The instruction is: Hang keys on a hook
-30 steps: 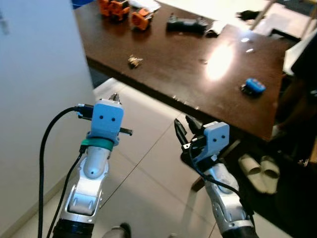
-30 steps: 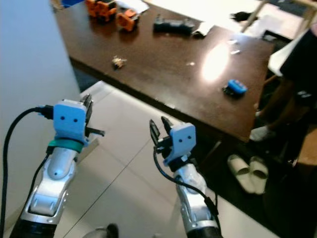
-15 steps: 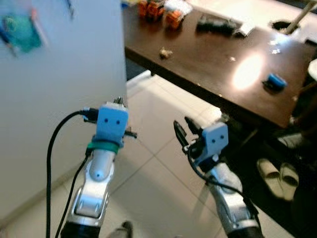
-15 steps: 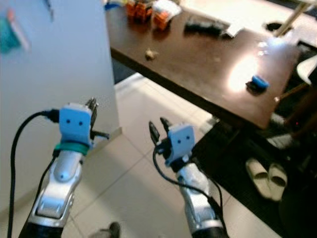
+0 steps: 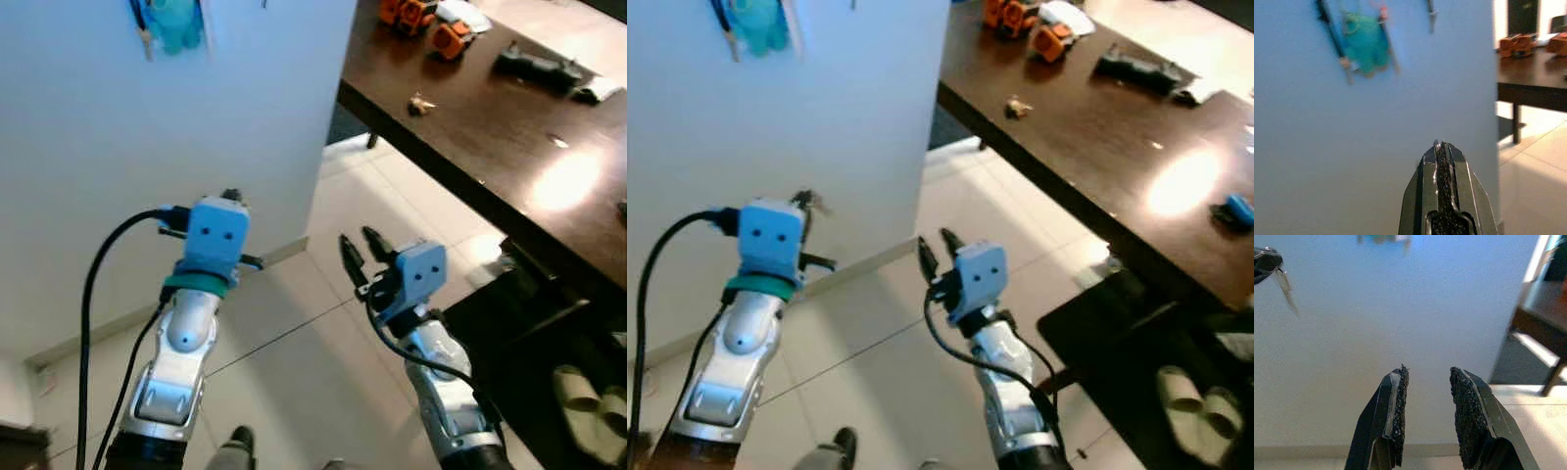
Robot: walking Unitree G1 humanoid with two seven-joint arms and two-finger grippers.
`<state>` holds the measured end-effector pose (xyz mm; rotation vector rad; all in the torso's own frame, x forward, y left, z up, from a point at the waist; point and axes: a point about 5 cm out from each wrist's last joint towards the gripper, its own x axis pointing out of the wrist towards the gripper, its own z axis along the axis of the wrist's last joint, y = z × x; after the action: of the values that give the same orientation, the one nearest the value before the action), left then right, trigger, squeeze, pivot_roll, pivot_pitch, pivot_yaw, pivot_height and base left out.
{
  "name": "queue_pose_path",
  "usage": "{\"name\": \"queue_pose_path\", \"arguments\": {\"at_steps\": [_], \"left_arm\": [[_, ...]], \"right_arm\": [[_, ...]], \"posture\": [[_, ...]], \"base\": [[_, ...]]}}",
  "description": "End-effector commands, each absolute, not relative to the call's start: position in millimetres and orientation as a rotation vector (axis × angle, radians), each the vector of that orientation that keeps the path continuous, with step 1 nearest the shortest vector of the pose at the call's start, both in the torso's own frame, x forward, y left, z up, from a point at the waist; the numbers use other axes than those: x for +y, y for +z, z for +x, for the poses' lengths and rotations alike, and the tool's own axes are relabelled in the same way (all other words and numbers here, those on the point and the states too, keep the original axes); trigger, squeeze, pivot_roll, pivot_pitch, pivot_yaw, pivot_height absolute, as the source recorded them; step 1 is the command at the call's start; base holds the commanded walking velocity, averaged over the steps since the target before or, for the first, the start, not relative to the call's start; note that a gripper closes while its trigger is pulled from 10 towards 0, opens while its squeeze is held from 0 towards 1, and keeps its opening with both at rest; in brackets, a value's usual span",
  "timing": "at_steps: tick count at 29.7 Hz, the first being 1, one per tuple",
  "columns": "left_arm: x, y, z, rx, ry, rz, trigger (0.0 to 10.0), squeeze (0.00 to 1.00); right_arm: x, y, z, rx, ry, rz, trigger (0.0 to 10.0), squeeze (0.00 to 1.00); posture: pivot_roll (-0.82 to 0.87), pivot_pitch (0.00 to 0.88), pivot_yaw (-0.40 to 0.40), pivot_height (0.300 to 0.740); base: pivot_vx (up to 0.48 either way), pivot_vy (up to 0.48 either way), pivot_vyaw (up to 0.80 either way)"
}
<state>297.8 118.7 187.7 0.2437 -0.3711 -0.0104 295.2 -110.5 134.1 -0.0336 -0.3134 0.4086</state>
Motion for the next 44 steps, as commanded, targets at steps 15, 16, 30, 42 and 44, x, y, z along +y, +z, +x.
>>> {"name": "queue_pose_path", "arguments": {"at_steps": [15, 16, 30, 42, 44], "left_arm": [[106, 204, 304, -0.420, -0.032, 0.224, 10.0, 0.00], [106, 207, 305, -0.430, -0.032, 0.221, 10.0, 0.00], [98, 275, 302, -0.704, -0.045, 0.276, 10.0, 0.00], [72, 310, 285, -0.965, -0.158, 0.374, 10.0, 0.00], [69, 314, 279, -1.047, -0.154, 0.473, 10.0, 0.00]], "right_arm": [[-118, 131, 295, -0.298, 0.395, -0.032, 10.0, 0.00], [-118, 131, 295, -0.298, 0.396, -0.032, 10.0, 0.00], [-116, 124, 293, -0.279, 0.427, -0.057, 10.0, 0.00], [-125, 115, 296, -0.240, 0.412, -0.076, 10.0, 0.00], [-128, 110, 295, -0.219, 0.407, -0.083, 10.0, 0.00]], "posture": [[-0.05, 0.087, -0.024, 0.740], [-0.05, 0.087, -0.024, 0.740], [-0.04, 0.094, -0.033, 0.740], [-0.04, 0.103, -0.041, 0.740], [-0.04, 0.105, -0.044, 0.740]], "base": [[0.480, 0.000, 0.00], [0.480, 0.000, 0.00], [0.439, 0.000, 0.00], [0.280, 0.000, 0.00], [0.000, 0.000, 0.00]]}}
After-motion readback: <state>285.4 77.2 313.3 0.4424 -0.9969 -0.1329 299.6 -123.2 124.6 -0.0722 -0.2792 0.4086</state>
